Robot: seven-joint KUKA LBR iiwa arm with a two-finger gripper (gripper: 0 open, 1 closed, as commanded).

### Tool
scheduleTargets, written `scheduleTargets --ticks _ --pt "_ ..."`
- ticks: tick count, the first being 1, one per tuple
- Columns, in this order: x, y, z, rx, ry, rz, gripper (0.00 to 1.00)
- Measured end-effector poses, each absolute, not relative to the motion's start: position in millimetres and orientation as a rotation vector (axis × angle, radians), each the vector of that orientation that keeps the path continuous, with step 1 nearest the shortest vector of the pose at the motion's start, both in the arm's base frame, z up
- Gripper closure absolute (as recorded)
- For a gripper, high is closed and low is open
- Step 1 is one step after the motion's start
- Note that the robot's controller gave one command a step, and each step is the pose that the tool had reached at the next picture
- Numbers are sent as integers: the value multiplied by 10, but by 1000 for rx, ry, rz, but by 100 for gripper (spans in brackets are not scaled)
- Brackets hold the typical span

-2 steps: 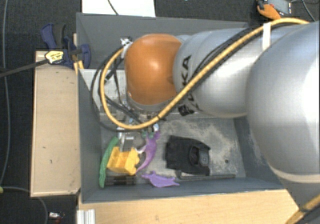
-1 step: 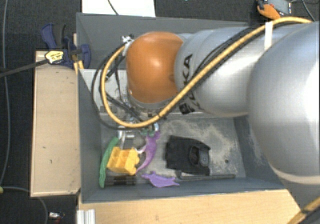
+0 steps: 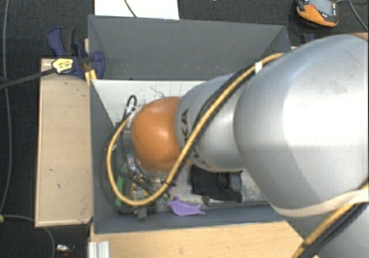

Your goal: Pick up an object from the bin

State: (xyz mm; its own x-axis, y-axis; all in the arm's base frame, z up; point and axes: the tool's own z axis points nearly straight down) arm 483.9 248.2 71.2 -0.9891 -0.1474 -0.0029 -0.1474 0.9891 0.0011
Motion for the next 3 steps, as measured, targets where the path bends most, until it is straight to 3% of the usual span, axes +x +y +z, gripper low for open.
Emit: scheduleTargets --ticks 1,2,3 --pt "4798 2497 1140 -290 3114 8 0" --pt "4990 2176 1000 -47 3135 3 0" --pt "5048 2206 714 -198 3115 12 0"
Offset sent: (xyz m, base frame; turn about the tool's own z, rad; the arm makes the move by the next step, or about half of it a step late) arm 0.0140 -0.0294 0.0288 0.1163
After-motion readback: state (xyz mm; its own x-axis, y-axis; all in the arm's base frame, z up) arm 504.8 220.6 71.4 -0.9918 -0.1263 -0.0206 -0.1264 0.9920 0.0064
